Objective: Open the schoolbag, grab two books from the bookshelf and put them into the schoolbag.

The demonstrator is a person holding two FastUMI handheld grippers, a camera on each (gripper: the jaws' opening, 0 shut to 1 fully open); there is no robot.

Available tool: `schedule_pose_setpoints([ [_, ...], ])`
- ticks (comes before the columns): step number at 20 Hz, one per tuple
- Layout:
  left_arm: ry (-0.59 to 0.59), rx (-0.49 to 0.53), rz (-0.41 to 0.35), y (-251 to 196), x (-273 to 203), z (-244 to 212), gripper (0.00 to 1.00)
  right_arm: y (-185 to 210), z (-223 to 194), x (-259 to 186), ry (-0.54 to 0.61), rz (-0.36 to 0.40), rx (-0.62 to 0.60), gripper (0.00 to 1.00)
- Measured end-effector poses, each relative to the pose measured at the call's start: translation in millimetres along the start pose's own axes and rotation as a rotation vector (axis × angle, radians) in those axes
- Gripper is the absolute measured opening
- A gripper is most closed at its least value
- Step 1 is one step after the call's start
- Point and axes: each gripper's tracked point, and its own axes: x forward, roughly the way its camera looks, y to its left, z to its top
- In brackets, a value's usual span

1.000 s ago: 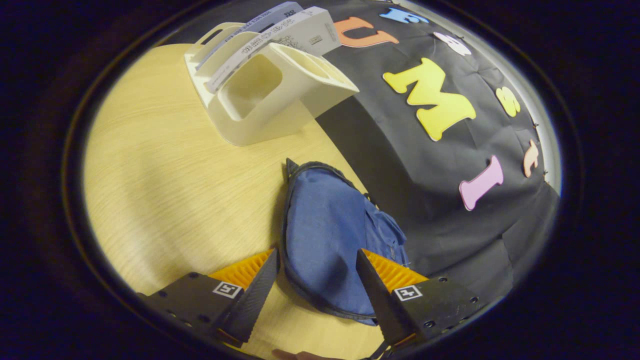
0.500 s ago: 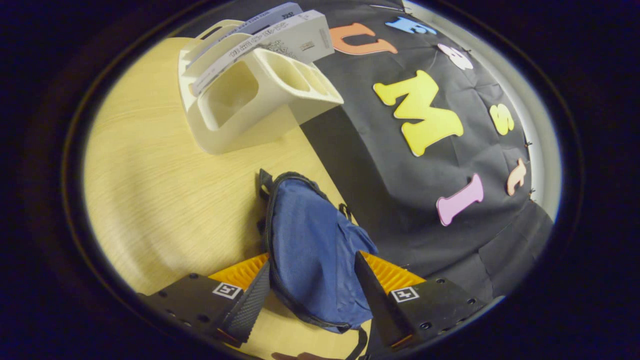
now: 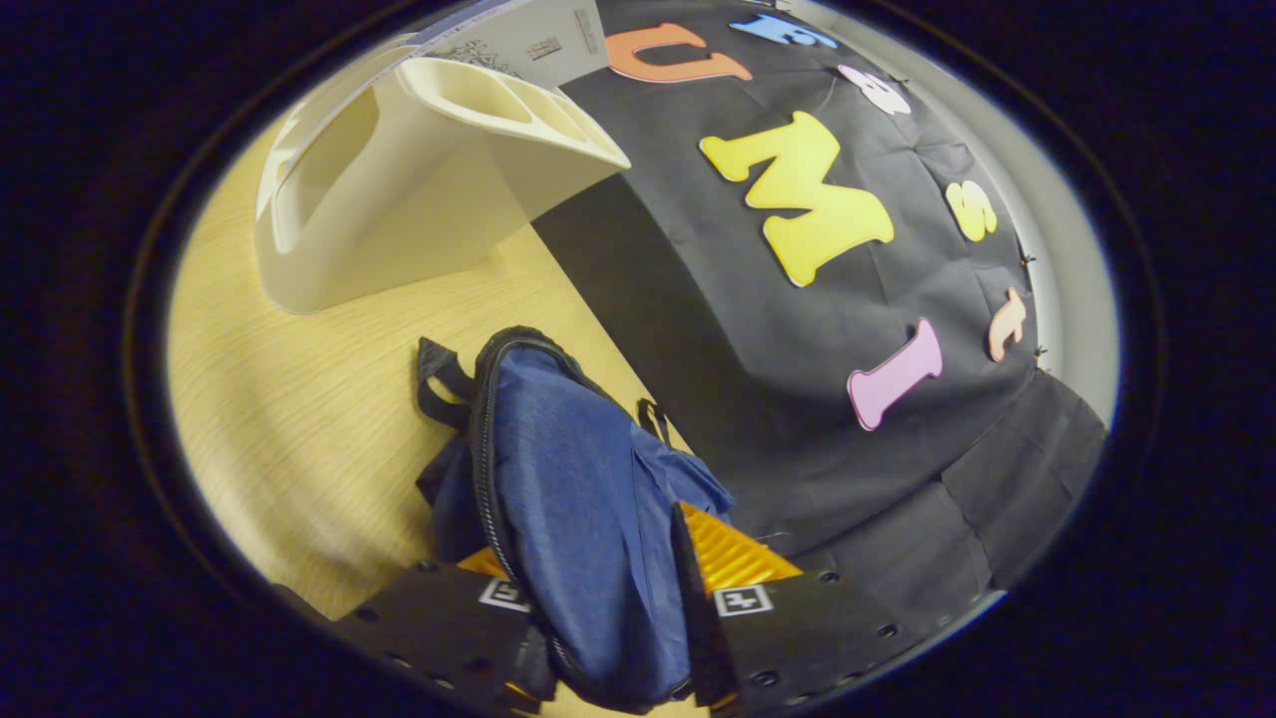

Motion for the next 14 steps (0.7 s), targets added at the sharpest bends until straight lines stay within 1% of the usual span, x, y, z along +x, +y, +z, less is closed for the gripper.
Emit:
schedule_pose_setpoints([
  [2,-0.004,0.007,0.015,6,0,1,1.00,5,0,3,0.007,0.046,0.012,0.12],
  [4,-0.002,0.022,0.023,11,1,0,1.00,0,2,6,-0.006,0.076,0.047,0.10],
  [5,0.006,0.027,0.038,16,3,-3,1.00,-4,3,3,-0.007,0.091,0.075,0.06],
  [7,0.020,0.025,0.086,32,5,-4,1.00,-9,4,6,0.004,0.138,0.136,0.06],
  [8,0.032,0.014,0.100,36,7,-6,1.00,-12,6,7,0.000,0.161,0.164,0.04],
  [9,0.040,-0.003,0.105,36,7,-7,1.00,-17,7,8,-0.005,0.185,0.188,0.04],
  [11,0.053,-0.031,0.081,28,8,-5,0.99,-30,8,8,-0.015,0.228,0.259,0.03],
  [14,0.071,-0.029,0.059,24,17,-1,1.00,-50,6,10,-0.016,0.299,0.358,0.03],
])
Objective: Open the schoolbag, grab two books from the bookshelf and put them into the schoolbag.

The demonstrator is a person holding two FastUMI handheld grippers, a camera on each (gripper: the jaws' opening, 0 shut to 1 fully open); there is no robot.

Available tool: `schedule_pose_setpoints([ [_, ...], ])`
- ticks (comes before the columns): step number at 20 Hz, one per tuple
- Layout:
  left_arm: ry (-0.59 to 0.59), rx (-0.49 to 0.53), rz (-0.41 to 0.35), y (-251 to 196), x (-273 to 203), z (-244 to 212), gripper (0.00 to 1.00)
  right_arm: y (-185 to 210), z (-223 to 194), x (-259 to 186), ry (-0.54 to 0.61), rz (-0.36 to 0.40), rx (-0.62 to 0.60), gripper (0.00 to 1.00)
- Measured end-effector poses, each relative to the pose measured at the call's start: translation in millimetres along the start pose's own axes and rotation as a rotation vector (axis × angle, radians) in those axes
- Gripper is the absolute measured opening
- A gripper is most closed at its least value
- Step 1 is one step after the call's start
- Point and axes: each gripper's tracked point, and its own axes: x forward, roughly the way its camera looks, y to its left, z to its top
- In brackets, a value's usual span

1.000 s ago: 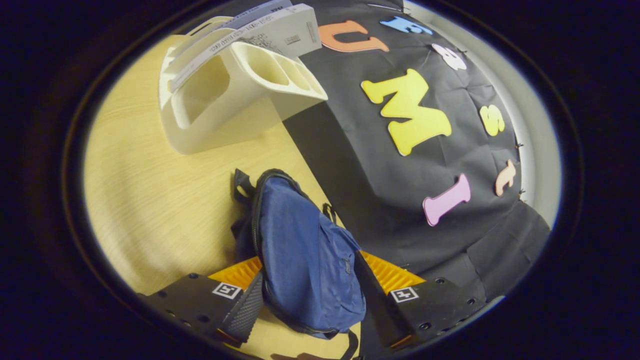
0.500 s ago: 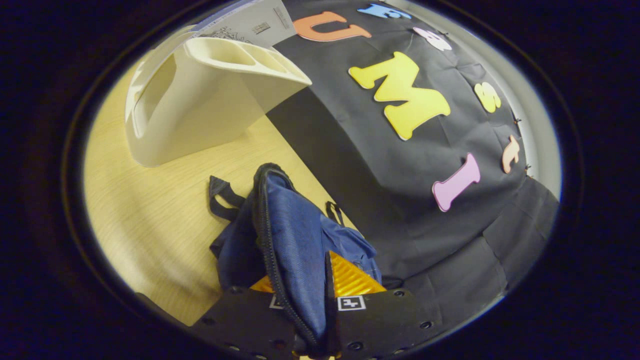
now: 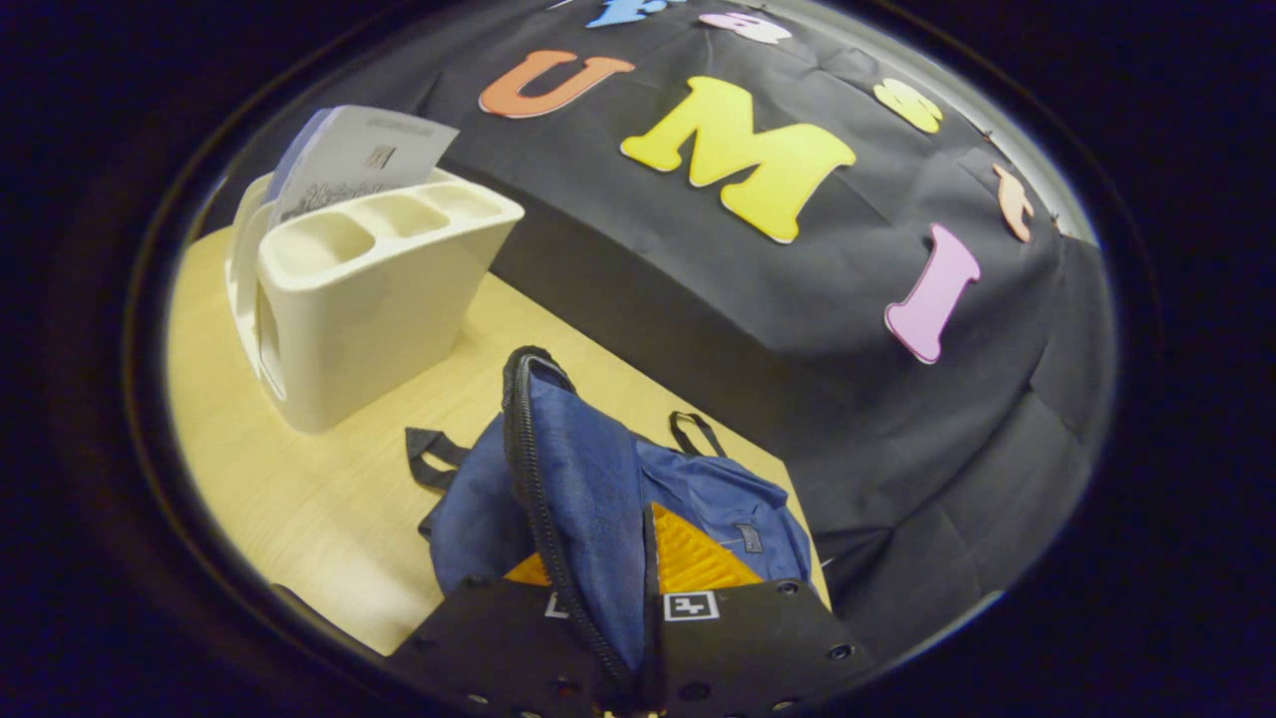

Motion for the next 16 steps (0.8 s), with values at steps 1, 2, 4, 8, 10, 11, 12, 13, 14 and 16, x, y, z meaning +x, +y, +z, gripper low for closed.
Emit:
schedule_pose_setpoints([
  [1,0.002,0.000,-0.002,-2,3,5,1.00,-6,3,-1,-0.002,0.019,0.027,0.03],
  [2,0.008,-0.001,-0.009,-4,8,9,1.00,-12,3,-4,-0.002,0.037,0.048,0.04],
  [4,0.024,-0.010,-0.026,-11,19,14,0.99,-24,8,-6,-0.011,0.064,0.083,0.03],
  [8,0.029,0.010,-0.070,-29,44,34,0.99,-49,16,-11,-0.030,0.101,0.139,0.04],
  [10,0.044,0.019,-0.081,-36,61,44,0.99,-61,16,-11,-0.032,0.128,0.179,0.03],
  [11,0.052,0.015,-0.091,-39,69,47,0.99,-66,18,-12,-0.033,0.142,0.204,0.03],
  [12,0.063,0.009,-0.100,-44,78,51,0.99,-74,17,-12,-0.031,0.155,0.224,0.03],
  [13,0.077,0.003,-0.106,-47,85,54,0.99,-82,19,-12,-0.029,0.167,0.249,0.03],
  [14,0.089,-0.001,-0.112,-51,94,59,0.99,-91,19,-12,-0.032,0.174,0.269,0.03],
  [16,0.115,0.010,-0.107,-53,114,67,0.99,-112,20,-13,-0.047,0.178,0.288,0.04],
])
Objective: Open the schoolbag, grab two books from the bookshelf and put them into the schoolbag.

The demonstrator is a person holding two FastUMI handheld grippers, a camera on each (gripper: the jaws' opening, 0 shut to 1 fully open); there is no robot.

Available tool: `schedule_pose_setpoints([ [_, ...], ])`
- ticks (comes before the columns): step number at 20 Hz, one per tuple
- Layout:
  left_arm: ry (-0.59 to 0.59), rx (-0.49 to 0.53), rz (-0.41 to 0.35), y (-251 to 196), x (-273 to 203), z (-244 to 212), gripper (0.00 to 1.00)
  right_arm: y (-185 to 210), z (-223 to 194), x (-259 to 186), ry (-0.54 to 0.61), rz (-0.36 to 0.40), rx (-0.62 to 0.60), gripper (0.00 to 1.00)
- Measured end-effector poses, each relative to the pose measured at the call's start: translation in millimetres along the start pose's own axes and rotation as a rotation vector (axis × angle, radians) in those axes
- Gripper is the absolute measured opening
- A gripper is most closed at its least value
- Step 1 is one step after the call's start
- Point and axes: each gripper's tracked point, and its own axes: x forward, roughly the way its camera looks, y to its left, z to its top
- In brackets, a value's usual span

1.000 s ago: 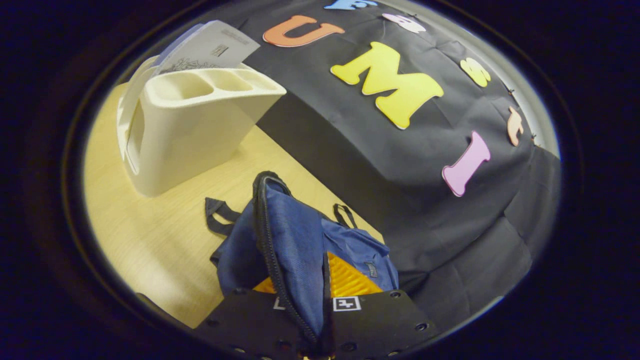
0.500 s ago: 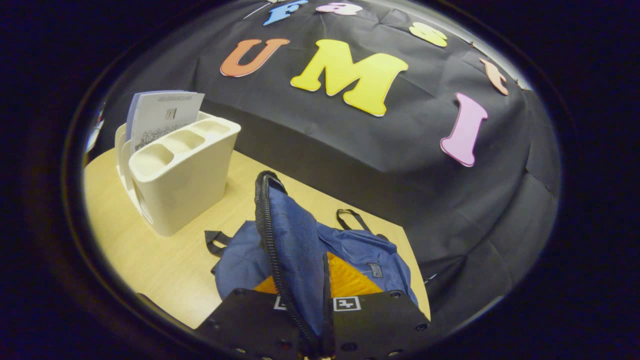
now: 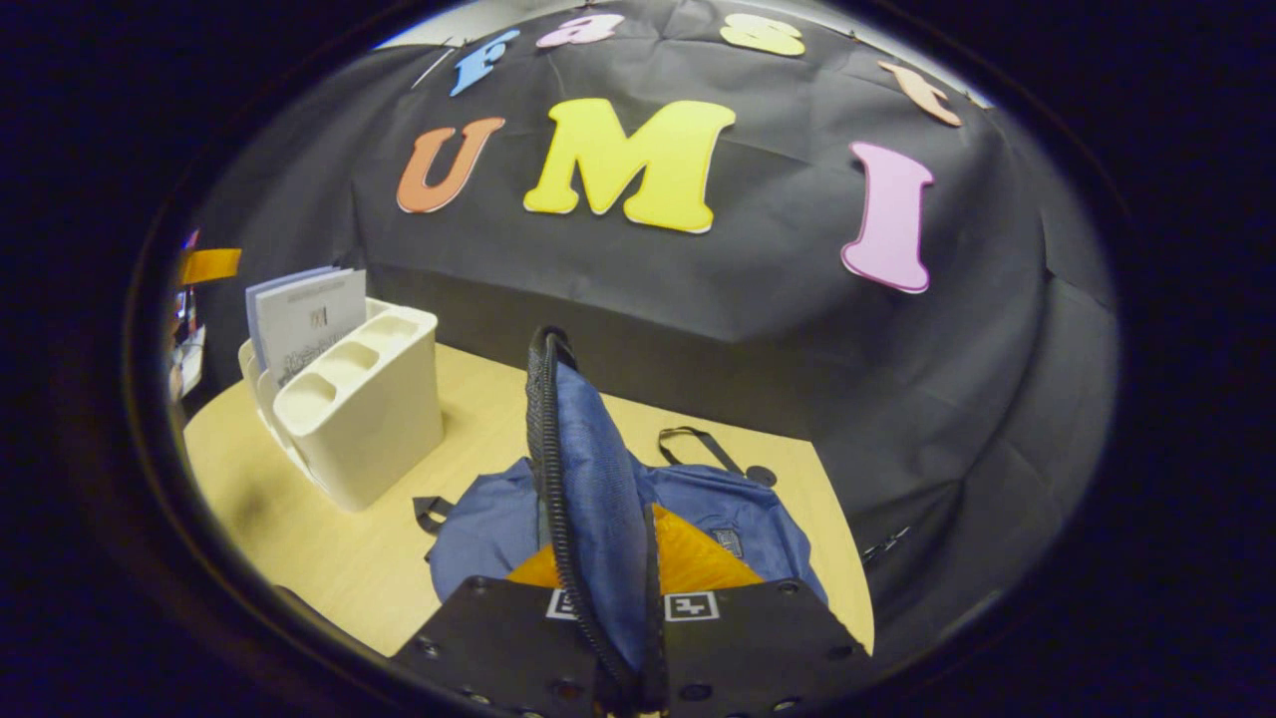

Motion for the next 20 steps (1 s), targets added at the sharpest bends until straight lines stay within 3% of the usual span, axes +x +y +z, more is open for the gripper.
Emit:
schedule_pose_setpoints([
  [4,0.073,0.016,0.011,2,43,17,0.99,-20,3,-5,-0.017,0.040,0.050,0.03],
  [10,0.259,0.084,-0.064,-19,102,2,0.99,-49,9,-10,-0.056,0.076,0.126,0.04],
  [14,0.362,0.113,0.036,6,123,-9,0.97,-65,1,-21,-0.082,0.080,0.138,0.04],
  [20,0.545,0.133,0.043,11,141,-37,0.96,-75,-7,-29,-0.111,0.095,0.152,0.04],
])
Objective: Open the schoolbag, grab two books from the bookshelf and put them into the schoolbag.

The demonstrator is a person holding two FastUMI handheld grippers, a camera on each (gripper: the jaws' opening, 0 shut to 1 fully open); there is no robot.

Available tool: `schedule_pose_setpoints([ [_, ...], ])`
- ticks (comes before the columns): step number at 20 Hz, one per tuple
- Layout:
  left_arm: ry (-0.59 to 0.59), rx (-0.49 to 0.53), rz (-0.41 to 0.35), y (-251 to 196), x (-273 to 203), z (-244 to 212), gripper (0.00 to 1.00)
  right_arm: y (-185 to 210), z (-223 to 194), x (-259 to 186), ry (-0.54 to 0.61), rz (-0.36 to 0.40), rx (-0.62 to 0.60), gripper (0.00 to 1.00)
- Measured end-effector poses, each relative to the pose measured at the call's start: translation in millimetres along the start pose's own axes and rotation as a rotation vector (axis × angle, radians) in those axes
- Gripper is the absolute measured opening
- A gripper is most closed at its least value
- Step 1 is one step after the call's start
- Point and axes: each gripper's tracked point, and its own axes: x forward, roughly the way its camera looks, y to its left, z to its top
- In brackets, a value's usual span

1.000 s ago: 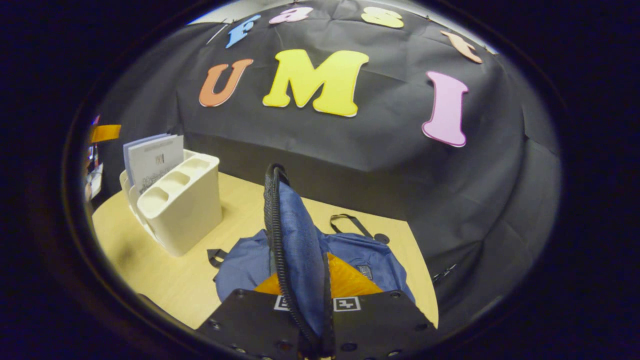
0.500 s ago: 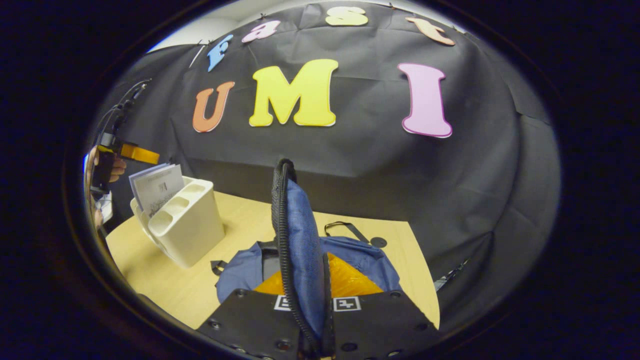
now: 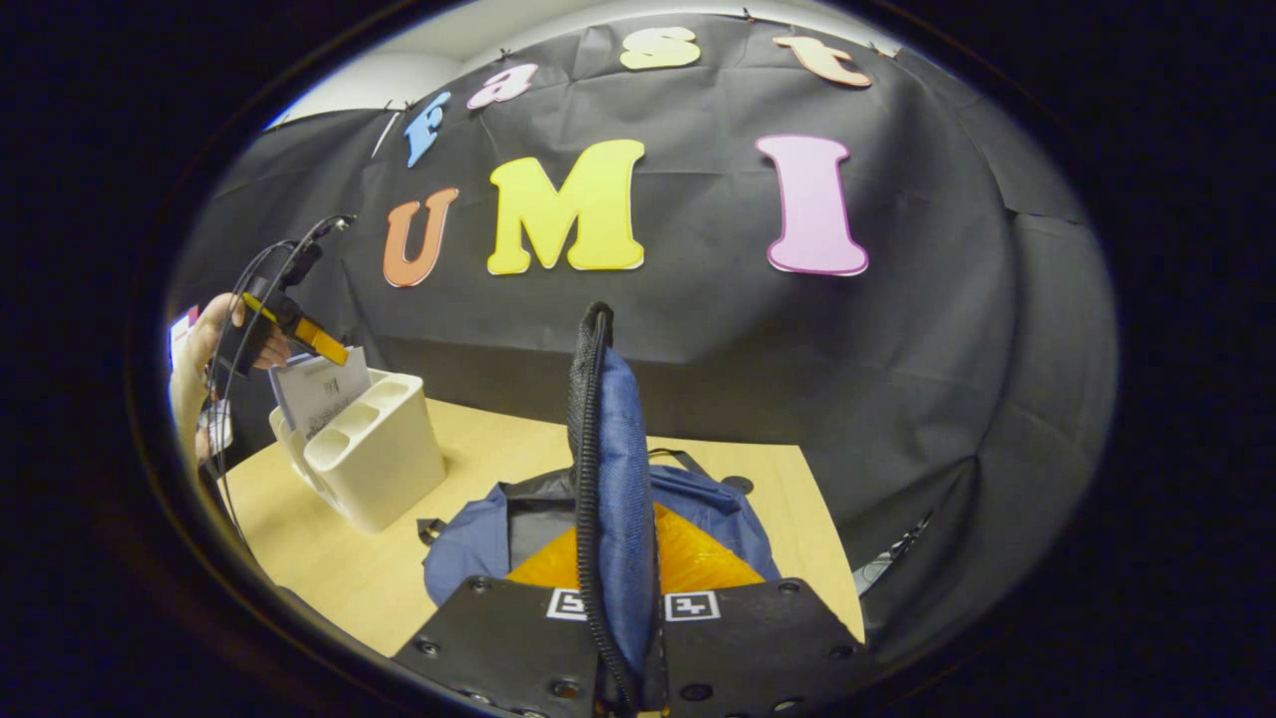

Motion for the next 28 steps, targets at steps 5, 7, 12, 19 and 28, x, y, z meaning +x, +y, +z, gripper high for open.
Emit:
schedule_pose_setpoints([
  [5,0.208,0.103,-0.074,-12,13,-24,0.85,1,-4,1,-0.013,0.017,0.000,0.04],
  [7,0.298,0.117,-0.094,-16,15,-42,0.69,0,-7,1,-0.022,0.020,-0.008,0.05],
  [12,0.339,0.104,-0.065,-11,22,-50,0.54,-3,-15,5,-0.022,0.035,0.005,0.04],
  [19,0.230,0.039,-0.069,-10,0,-46,0.47,-2,-15,9,-0.005,0.033,-0.015,0.04],
  [28,0.000,0.090,0.026,2,-58,3,0.46,1,-19,18,0.017,0.040,0.024,0.05],
])
